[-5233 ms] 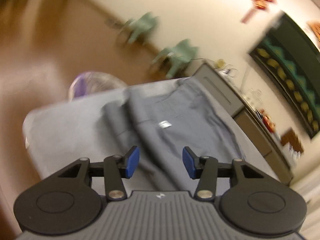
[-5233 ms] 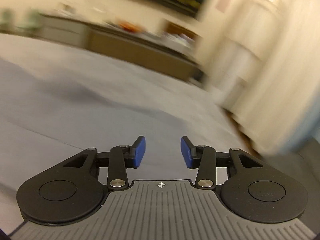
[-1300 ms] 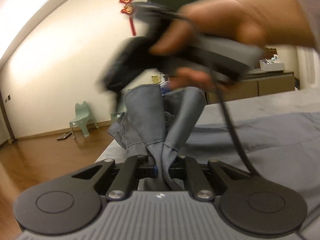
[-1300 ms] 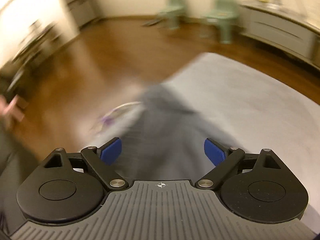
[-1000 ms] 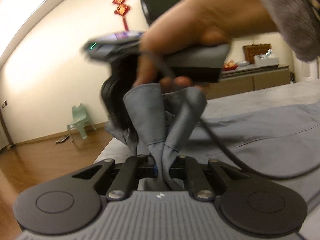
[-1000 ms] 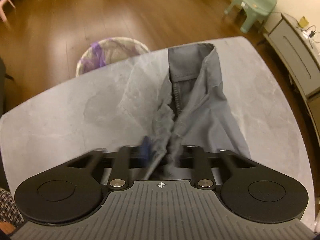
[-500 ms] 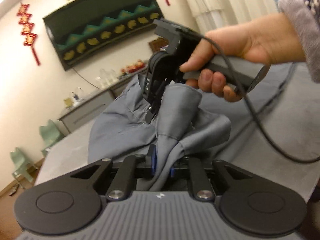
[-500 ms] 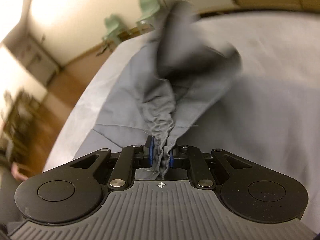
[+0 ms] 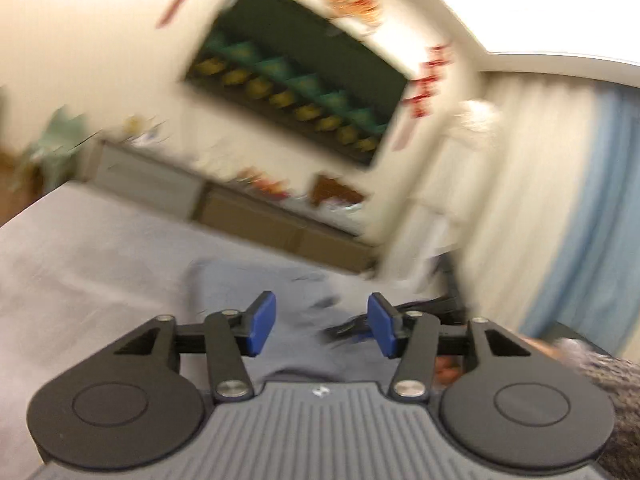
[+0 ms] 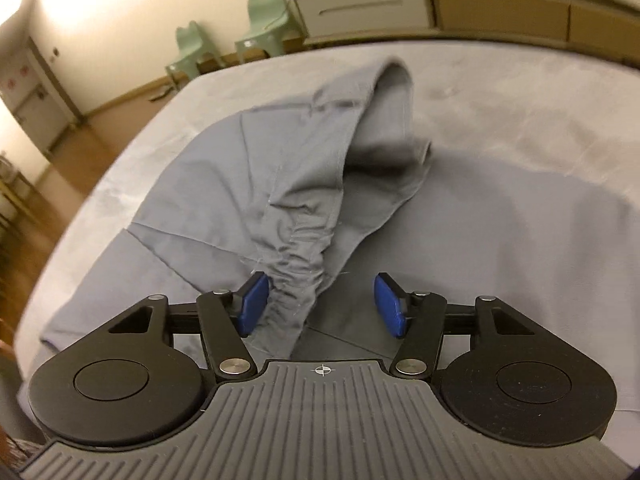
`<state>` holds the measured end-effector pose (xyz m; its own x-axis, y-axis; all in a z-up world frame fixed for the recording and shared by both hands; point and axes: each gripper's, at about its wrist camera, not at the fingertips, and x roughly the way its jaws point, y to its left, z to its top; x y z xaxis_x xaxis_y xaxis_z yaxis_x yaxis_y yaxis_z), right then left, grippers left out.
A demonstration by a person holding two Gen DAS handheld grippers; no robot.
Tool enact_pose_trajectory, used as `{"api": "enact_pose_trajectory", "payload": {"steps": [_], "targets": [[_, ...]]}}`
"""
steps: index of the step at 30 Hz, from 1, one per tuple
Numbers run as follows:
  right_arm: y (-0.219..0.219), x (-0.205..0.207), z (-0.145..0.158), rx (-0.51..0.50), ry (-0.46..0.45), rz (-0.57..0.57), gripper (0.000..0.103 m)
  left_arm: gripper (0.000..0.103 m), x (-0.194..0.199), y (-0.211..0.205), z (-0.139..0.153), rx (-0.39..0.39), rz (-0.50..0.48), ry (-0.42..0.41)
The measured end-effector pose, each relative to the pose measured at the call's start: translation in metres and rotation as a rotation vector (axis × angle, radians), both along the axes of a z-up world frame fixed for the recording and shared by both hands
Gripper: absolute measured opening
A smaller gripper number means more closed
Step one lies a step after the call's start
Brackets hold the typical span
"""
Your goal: Fold clothes
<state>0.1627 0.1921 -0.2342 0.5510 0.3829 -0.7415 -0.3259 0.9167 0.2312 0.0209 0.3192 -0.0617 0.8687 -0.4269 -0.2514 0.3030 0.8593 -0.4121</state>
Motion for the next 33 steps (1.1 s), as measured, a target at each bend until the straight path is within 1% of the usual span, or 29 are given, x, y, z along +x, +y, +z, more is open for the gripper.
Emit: {"api": "enact_pose_trajectory", "payload": {"steps": [2, 3, 5, 6, 7, 8, 10, 11, 12, 14, 15, 16, 17, 18, 19, 20, 21, 22, 23, 25, 27, 28, 29, 30, 31, 32, 33], "targets": [[0.008, -0.005, 0.007, -0.044, -0.091, -0.028, 0.058, 0.048, 0.022, -0.014, -0.014, 0.068, 0.039, 0.147], [0.013, -0.007, 0.012, -0.065, -0.146, -0.04, 0.05, 0.047, 0.034, -0.025, -0.024, 0.113, 0.044, 0.226], [0.02, -0.015, 0.023, -0.131, -0.25, -0.045, 0.041, 0.051, 0.047, -0.038, -0.037, 0.204, 0.079, 0.303], [0.029, -0.013, 0.022, -0.16, -0.274, -0.028, 0.041, 0.052, 0.048, -0.041, -0.04, 0.232, 0.089, 0.31], [0.042, -0.002, 0.016, -0.176, -0.271, -0.004, 0.039, 0.053, 0.048, -0.041, -0.039, 0.232, 0.089, 0.311], [0.049, 0.011, 0.003, -0.209, -0.246, 0.009, 0.029, 0.053, 0.046, -0.038, -0.039, 0.214, 0.086, 0.317], [0.05, 0.036, -0.036, -0.311, -0.147, 0.011, 0.027, 0.053, 0.042, -0.03, -0.037, 0.176, 0.083, 0.335], [0.044, 0.045, -0.051, -0.328, -0.142, 0.011, 0.034, 0.053, 0.041, -0.026, -0.036, 0.163, 0.089, 0.343], [0.033, 0.05, -0.056, -0.319, -0.163, 0.002, 0.036, 0.053, 0.041, -0.022, -0.035, 0.153, 0.113, 0.345], [0.022, 0.067, -0.059, -0.348, -0.11, -0.05, 0.035, 0.055, 0.047, -0.011, -0.038, 0.126, 0.163, 0.363], [0.018, 0.07, -0.054, -0.346, -0.12, -0.065, 0.034, 0.056, 0.051, -0.004, -0.04, 0.095, 0.172, 0.392], [0.016, 0.069, -0.045, -0.335, -0.161, -0.073, 0.034, 0.056, 0.052, -0.001, -0.043, 0.06, 0.165, 0.423], [0.016, 0.069, -0.035, -0.321, -0.204, -0.072, 0.034, 0.056, 0.05, -0.002, -0.042, 0.043, 0.155, 0.436], [0.019, 0.066, -0.022, -0.297, -0.246, -0.061, 0.036, 0.056, 0.051, -0.007, -0.038, 0.051, 0.147, 0.439], [0.019, 0.063, -0.005, -0.264, -0.279, -0.031, 0.04, 0.054, 0.052, -0.011, -0.036, 0.069, 0.134, 0.434], [0.025, 0.068, 0.007, -0.238, -0.3, 0.01, 0.054, 0.054, 0.052, -0.015, -0.036, 0.078, 0.117, 0.426], [0.041, 0.078, 0.015, -0.215, -0.311, 0.056, 0.068, 0.054, 0.052, -0.02, -0.036, 0.087, 0.1, 0.419], [0.06, 0.094, 0.017, -0.199, -0.307, 0.101, 0.073, 0.054, 0.052, -0.024, -0.036, 0.096, 0.084, 0.411], [0.081, 0.115, 0.011, -0.192, -0.291, 0.145, 0.082, 0.054, 0.05, -0.029, -0.037, 0.126, 0.088, 0.402], [0.121, 0.16, -0.006, -0.213, -0.246, 0.192, 0.083, 0.056, 0.05, -0.028, -0.038, 0.134, 0.095, 0.403], [0.158, 0.2, -0.023, -0.249, -0.193, 0.223, 0.083, 0.056, 0.045, -0.014, -0.039, 0.097, 0.15, 0.408], [0.175, 0.209, -0.029, -0.271, -0.162, 0.237, 0.083, 0.057, 0.042, -0.006, -0.039, 0.077, 0.18, 0.409], [0.192, 0.219, -0.035, -0.294, -0.13, 0.251, 0.083, 0.057, 0.041, -0.001, -0.04, 0.048, 0.182, 0.42], [0.203, 0.226, -0.038, -0.319, -0.089, 0.269, 0.079, 0.057, 0.042, 0.001, -0.044, 0.029, 0.163, 0.437], [0.209, 0.232, -0.038, -0.348, -0.034, 0.29, 0.072, 0.054, 0.045, -0.004, -0.047, 0.04, 0.139, 0.447], [0.214, 0.239, -0.039, -0.363, -0.01, 0.301, 0.049, 0.04, 0.044, -0.013, -0.046, 0.08, 0.116, 0.435], [0.216, 0.25, -0.043, -0.362, -0.024, 0.301, 0.041, 0.041, 0.043, -0.022, -0.046, 0.119, 0.093, 0.423]]}}
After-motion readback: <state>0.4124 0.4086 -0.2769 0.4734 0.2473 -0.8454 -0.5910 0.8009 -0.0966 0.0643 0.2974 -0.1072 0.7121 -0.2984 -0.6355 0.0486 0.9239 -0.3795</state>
